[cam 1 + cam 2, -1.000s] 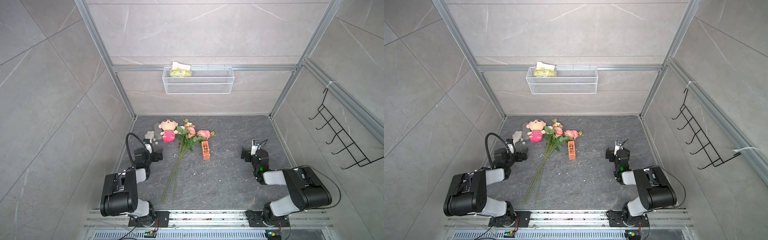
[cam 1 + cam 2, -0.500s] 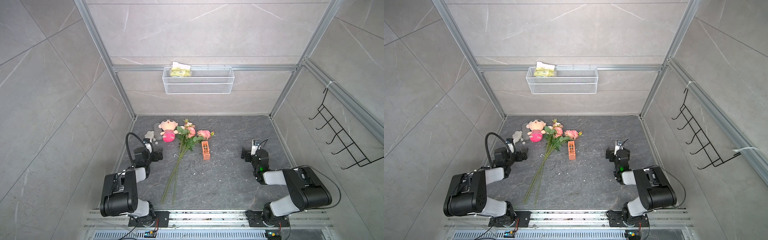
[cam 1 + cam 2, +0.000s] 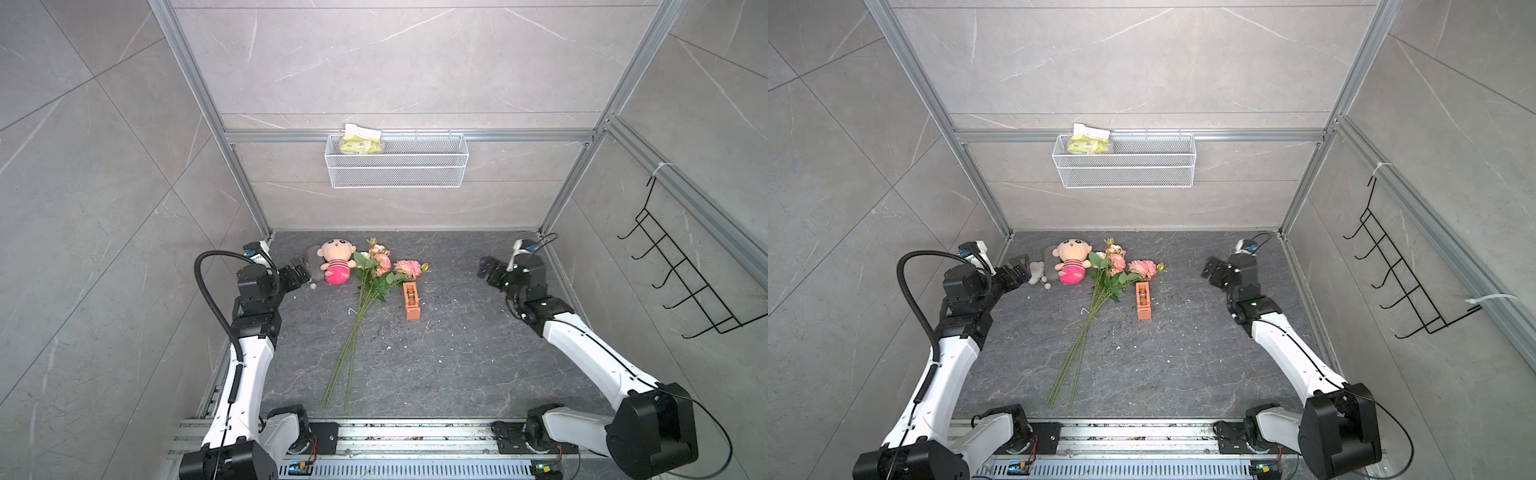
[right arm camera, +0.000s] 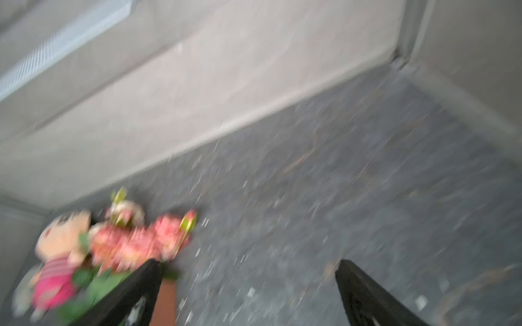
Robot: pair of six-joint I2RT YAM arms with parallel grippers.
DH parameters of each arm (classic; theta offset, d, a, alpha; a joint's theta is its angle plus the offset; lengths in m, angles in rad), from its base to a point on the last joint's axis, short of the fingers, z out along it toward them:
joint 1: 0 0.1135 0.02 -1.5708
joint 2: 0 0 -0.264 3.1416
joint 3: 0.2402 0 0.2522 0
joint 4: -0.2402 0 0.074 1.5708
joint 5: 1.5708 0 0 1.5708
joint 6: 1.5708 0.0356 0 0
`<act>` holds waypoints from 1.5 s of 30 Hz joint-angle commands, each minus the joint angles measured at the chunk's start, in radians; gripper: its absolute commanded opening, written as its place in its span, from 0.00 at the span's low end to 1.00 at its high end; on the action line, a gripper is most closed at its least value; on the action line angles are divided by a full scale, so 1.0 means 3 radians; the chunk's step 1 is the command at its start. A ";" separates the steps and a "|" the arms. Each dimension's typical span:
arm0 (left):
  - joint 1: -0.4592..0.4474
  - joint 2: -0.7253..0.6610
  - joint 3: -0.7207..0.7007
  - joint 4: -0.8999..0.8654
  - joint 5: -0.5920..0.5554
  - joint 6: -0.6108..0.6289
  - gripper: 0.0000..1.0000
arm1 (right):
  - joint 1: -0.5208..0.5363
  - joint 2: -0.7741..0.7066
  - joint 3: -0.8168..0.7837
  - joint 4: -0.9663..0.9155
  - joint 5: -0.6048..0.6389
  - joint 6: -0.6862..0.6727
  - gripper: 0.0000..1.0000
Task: Wrap bouquets with tape
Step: Pick up the unwrapped bouquet from the center of the board.
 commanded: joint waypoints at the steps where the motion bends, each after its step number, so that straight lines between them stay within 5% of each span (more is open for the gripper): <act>1: 0.0003 0.0133 0.0008 -0.0157 -0.0059 -0.0180 1.00 | 0.1141 0.0183 0.0048 -0.0697 0.0499 0.0691 1.00; 5: 0.0003 0.0264 0.0047 -0.0103 0.0067 -0.0119 1.00 | 0.1967 0.0833 0.0384 -0.0622 0.0740 0.1075 0.99; 10: 0.0003 0.0306 -0.0056 -0.0085 -0.0039 -0.0027 1.00 | 0.2432 0.1800 0.1259 -0.0592 0.0704 0.1080 1.00; 27: 0.0015 0.0384 -0.0162 -0.0154 -0.0304 0.0419 1.00 | 0.2452 0.3887 0.3821 -0.1572 0.1083 0.1070 0.79; 38: 0.0013 0.0415 -0.0167 -0.0106 -0.0160 0.0470 1.00 | 0.2440 0.4362 0.4499 -0.2075 0.1163 0.1187 0.78; 45: 0.0009 0.0429 -0.0183 -0.0106 -0.0149 0.0486 1.00 | 0.2379 0.4584 0.4765 -0.2180 0.1132 0.1120 0.65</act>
